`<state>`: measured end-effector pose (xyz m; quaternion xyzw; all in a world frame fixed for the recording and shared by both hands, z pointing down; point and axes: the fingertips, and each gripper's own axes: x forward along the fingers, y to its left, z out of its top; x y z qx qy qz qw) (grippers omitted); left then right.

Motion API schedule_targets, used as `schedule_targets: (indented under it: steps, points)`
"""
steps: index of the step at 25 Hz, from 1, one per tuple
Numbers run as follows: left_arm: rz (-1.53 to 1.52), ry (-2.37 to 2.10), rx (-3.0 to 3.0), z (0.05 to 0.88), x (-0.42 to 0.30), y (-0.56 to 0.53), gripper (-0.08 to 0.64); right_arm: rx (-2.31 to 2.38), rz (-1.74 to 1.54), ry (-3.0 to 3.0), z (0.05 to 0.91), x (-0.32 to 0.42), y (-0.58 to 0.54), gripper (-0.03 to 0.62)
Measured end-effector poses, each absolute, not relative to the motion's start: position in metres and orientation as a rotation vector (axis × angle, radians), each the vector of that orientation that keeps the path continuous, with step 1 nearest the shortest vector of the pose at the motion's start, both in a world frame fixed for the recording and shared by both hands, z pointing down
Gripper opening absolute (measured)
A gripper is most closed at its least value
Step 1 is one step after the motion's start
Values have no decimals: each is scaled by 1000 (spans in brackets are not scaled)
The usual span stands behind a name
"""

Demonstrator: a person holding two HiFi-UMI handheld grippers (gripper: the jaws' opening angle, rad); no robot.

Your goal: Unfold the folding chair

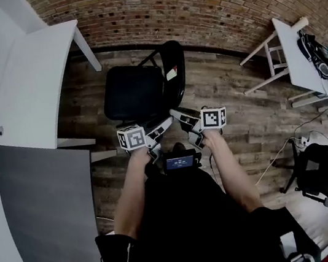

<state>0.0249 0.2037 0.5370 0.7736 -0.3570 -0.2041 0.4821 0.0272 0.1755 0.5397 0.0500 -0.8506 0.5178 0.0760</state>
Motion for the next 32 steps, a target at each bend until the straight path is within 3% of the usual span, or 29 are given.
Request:
schedule_targets:
  steps: [32]
  points:
    - [-525, -988, 1832, 548, 84, 303, 192, -173, 1495, -2517, 547, 78, 282, 20]
